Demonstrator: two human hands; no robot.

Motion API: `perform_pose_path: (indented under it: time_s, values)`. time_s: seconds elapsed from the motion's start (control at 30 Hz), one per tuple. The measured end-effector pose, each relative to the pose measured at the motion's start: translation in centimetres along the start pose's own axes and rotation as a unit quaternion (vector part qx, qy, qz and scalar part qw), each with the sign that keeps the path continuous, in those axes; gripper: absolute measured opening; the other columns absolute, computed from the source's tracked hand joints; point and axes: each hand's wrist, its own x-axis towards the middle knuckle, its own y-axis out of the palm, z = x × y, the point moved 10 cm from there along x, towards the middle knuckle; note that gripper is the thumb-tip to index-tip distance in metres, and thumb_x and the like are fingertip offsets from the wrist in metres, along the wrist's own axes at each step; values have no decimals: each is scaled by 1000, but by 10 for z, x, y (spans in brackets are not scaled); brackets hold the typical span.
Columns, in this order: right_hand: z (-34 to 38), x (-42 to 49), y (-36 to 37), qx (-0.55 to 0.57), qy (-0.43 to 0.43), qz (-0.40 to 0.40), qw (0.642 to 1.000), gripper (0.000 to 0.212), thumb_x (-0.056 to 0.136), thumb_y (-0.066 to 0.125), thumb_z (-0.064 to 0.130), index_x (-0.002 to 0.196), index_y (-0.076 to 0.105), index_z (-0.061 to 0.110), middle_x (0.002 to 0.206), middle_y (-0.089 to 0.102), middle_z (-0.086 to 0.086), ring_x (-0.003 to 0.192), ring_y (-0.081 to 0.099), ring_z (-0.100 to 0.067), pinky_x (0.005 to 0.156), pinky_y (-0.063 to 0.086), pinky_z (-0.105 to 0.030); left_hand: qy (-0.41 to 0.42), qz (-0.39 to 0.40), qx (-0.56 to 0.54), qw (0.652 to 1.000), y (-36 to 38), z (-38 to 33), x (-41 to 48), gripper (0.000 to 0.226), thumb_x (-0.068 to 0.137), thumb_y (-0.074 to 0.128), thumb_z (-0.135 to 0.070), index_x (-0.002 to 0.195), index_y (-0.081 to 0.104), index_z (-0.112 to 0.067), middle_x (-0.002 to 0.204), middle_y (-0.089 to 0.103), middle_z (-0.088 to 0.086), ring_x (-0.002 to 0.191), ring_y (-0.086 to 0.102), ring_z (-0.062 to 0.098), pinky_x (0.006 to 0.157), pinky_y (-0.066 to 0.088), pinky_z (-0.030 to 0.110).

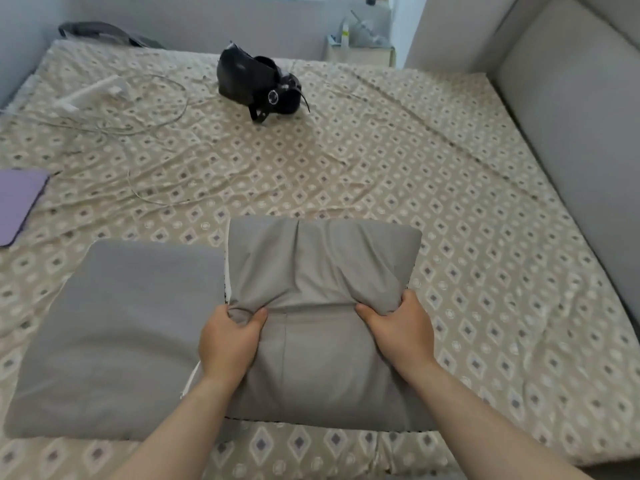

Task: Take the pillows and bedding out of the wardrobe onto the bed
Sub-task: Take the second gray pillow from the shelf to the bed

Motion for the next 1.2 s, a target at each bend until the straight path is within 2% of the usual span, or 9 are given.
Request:
perform_pose_path:
  time_s: [0.17, 0.37, 0.53, 0.67, 0.77, 0.87, 1.0, 1.1, 1.2]
  values:
    - [-57, 11, 56, -4, 28, 22, 999, 57, 51, 70, 68, 94, 47, 37, 87, 61, 17, 79, 59, -13, 66, 45, -32, -18, -3, 10, 1000, 40, 60, 17, 33, 72, 73, -43, 80, 51, -20, 72, 52, -6, 72, 51, 26, 63, 37, 34]
    - [-132, 22, 85, -22, 77, 15, 997, 65, 51, 71, 68, 98, 50, 29, 89, 58, 14, 89, 63, -20, 71, 49, -35, -27, 23, 41, 999, 106, 98, 29, 37, 68, 71, -49, 74, 48, -21, 71, 52, -6, 72, 49, 24, 63, 34, 34]
    - [-152, 26, 93, -72, 81, 11, 994, 83, 46, 71, 72, 106, 52, 18, 100, 65, 1, 93, 63, -26, 78, 52, -42, -53, 18, 74, 996, 119, 120, 27, 48, 65, 70, -54, 84, 51, -15, 88, 61, 6, 88, 58, 33, 67, 38, 35]
    - [-154, 26, 89, -115, 112, 14, 987, 99, 41, 70, 75, 111, 52, 8, 109, 62, -9, 102, 59, -33, 85, 50, -43, -64, -4, 128, 990, 109, 114, 19, 67, 62, 73, -55, 97, 51, -2, 105, 59, 21, 102, 54, 42, 82, 44, 45]
    - [-149, 22, 75, -112, 136, 20, 984, 109, 47, 75, 68, 128, 44, 2, 126, 52, -16, 119, 47, -35, 99, 41, -42, -36, -30, 201, 978, 95, 87, 7, 79, 59, 79, -52, 105, 49, 5, 110, 56, 28, 107, 50, 46, 86, 40, 50]
    - [-124, 29, 56, -84, 102, 21, 991, 106, 61, 74, 61, 140, 33, 5, 137, 43, -17, 130, 36, -33, 107, 32, -42, 24, -27, 212, 977, 86, 44, 4, 91, 58, 82, -49, 122, 45, 5, 120, 52, 27, 115, 46, 43, 93, 34, 49]
    - [-42, 54, 8, -17, 18, 18, 1000, 94, 70, 64, 62, 142, 33, 11, 141, 39, -11, 133, 32, -26, 108, 28, -39, 123, 36, 122, 984, 76, -62, 16, 89, 73, 66, -57, 138, 35, -5, 139, 43, 16, 130, 35, 32, 106, 28, 43]
    - [22, 64, -34, 45, -28, 17, 998, 87, 72, 56, 67, 142, 34, 20, 145, 36, -2, 134, 31, -20, 105, 30, -35, 196, 61, 64, 977, 59, -147, 6, 86, 76, 56, -63, 140, 34, -11, 143, 40, 7, 133, 33, 24, 106, 27, 37]
    - [78, 55, -92, 100, -68, 3, 993, 82, 73, 52, 68, 141, 36, 24, 143, 38, 6, 131, 35, -13, 100, 29, -30, 238, 83, 36, 967, 35, -218, -25, 92, 71, 46, -73, 142, 34, -15, 146, 38, 2, 134, 32, 19, 105, 28, 35]
